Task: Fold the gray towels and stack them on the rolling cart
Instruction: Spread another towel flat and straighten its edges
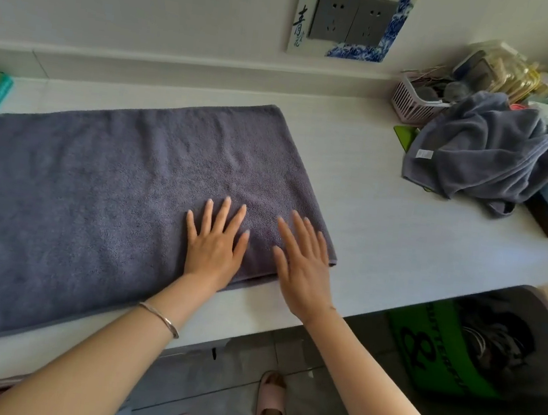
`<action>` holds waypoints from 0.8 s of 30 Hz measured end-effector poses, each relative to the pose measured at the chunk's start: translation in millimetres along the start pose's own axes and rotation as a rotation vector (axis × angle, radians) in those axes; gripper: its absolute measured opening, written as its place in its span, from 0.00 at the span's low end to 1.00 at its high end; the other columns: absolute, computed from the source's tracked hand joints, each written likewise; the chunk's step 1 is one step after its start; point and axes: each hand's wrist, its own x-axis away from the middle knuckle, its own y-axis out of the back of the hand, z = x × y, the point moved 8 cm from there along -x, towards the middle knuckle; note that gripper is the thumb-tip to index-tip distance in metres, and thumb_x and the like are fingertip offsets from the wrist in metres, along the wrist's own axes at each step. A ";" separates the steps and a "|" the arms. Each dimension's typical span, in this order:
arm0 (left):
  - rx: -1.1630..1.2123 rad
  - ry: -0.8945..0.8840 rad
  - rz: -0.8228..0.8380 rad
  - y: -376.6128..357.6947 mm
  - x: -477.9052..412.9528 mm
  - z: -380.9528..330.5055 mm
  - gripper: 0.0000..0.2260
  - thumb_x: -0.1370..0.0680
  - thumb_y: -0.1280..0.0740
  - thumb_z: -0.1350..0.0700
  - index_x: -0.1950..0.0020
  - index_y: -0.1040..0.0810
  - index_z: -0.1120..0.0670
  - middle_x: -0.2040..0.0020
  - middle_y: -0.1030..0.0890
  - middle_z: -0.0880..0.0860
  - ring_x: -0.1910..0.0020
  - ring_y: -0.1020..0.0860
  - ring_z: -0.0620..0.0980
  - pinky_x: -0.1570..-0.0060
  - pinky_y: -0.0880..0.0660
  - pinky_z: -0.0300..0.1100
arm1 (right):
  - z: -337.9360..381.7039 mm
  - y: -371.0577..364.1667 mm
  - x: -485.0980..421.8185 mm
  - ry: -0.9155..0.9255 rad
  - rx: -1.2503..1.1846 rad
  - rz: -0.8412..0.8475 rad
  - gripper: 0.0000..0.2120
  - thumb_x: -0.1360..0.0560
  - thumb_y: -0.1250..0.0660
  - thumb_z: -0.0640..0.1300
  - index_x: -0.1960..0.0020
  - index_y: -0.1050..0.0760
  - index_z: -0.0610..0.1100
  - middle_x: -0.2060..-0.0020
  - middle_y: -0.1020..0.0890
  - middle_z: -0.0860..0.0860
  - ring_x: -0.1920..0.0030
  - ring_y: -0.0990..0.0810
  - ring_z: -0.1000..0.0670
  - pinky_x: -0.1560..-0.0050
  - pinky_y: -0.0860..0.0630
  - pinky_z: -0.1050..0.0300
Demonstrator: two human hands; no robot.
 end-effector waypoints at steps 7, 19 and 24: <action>-0.060 -0.020 0.048 -3.6 8.0 -0.7 0.27 0.23 0.54 0.41 0.26 0.37 0.47 0.26 0.35 0.54 0.27 0.38 0.60 0.33 0.48 0.68 | -40.1 -30.3 -18.9 -0.110 0.157 0.177 0.32 0.25 0.62 0.65 0.23 0.51 0.56 0.23 0.48 0.55 0.23 0.53 0.51 0.25 0.61 0.51; -0.009 0.306 -0.010 32.8 -51.1 98.1 0.27 0.19 0.57 0.42 0.22 0.57 0.49 0.21 0.56 0.52 0.23 0.59 0.55 0.27 0.62 0.58 | 2.2 -11.2 -92.7 -0.035 0.033 0.090 0.31 0.23 0.61 0.62 0.23 0.47 0.52 0.23 0.48 0.52 0.23 0.53 0.49 0.26 0.61 0.52; -0.078 0.246 0.004 23.6 -56.1 99.9 0.26 0.19 0.56 0.41 0.23 0.56 0.43 0.21 0.56 0.48 0.23 0.59 0.56 0.29 0.62 0.64 | 41.4 -67.6 -143.6 0.066 0.069 0.234 0.25 0.18 0.53 0.57 0.23 0.49 0.54 0.23 0.51 0.52 0.23 0.56 0.48 0.26 0.63 0.48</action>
